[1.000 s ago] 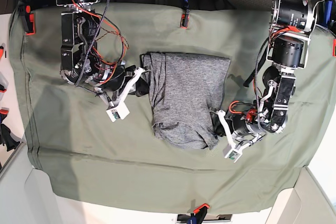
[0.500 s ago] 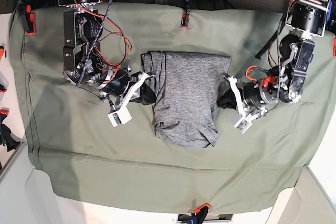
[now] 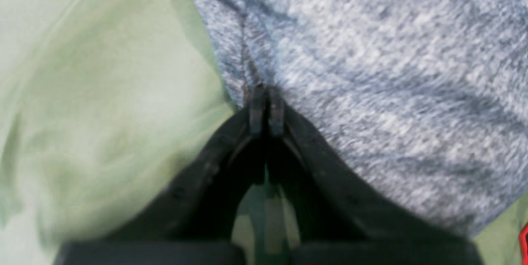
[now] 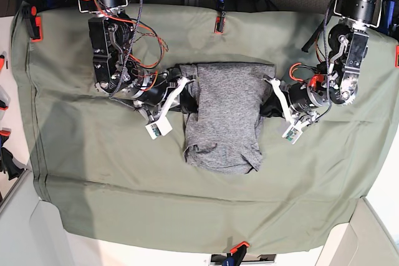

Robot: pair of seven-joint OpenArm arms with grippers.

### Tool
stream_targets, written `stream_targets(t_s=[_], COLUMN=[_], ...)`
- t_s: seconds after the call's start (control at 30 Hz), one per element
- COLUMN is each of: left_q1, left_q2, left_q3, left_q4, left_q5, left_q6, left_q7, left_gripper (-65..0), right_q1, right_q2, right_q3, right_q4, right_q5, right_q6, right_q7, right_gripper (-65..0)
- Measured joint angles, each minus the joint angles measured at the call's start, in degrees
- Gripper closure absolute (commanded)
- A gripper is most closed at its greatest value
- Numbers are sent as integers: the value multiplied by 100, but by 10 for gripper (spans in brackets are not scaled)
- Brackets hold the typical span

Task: Fold the T-shirt properly

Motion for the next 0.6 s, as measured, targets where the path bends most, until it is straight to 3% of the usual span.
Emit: stream_targets(t_s=[0.17, 0.3, 0.6], left_q1=[201, 892, 2907], left_q2=[-76, -240, -352], left_q3=[-938, -1600, -3071], left_q4=[264, 1010, 2378], left_q5=[-490, -811, -1047], left_q6=[-221, -444, -468], left_q7=[634, 597, 570], left_gripper=[0, 0, 0], right_q1=[22, -68, -365], right_q2=[7, 90, 308], right_q3=[-17, -24, 48], right_q4=[457, 1237, 2103], right_q5=[-22, 149, 341], right_q6=[-179, -219, -225], right_q7=[-387, -999, -1202], right_gripper=[0, 0, 0])
